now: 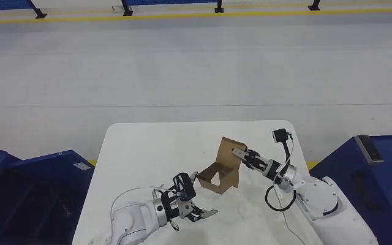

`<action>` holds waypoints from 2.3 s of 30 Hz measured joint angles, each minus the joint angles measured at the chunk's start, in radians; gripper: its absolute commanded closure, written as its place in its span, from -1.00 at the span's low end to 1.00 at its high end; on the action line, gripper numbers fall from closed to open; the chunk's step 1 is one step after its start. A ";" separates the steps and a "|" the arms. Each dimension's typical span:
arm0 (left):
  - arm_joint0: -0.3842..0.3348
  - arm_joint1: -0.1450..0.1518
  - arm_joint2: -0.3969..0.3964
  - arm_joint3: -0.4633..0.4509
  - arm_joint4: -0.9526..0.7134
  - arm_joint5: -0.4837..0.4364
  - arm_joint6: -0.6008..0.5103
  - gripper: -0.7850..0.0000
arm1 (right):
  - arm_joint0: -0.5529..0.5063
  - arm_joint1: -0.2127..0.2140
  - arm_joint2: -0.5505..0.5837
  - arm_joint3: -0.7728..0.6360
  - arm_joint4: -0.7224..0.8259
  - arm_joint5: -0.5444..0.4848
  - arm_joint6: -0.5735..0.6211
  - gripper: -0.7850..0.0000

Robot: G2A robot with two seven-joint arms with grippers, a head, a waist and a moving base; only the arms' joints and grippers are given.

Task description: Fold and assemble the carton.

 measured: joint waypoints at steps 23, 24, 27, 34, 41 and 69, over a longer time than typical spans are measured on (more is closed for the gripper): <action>-0.075 -0.014 0.156 0.019 0.005 -0.059 -0.061 -1.00 | -0.002 -0.024 -0.119 0.011 0.044 0.004 0.061 1.00; -0.077 -0.015 0.158 0.019 0.007 -0.056 -0.058 -1.00 | -0.001 -0.024 -0.121 0.015 0.059 0.009 0.068 1.00; -0.077 -0.015 0.158 0.021 0.016 -0.042 -0.052 -1.00 | 0.007 -0.026 -0.124 0.026 0.097 0.014 0.100 1.00; -0.066 -0.009 0.143 0.023 0.010 -0.037 -0.049 -1.00 | 0.016 -0.027 -0.116 0.033 0.151 0.023 0.139 1.00; -0.063 -0.005 0.137 0.013 0.017 -0.037 -0.043 -1.00 | 0.026 -0.033 -0.134 0.046 0.153 0.030 0.140 1.00; 0.087 0.041 -0.065 -0.042 -0.001 -0.021 0.097 -1.00 | 0.082 -0.033 0.034 0.224 0.738 0.177 0.250 1.00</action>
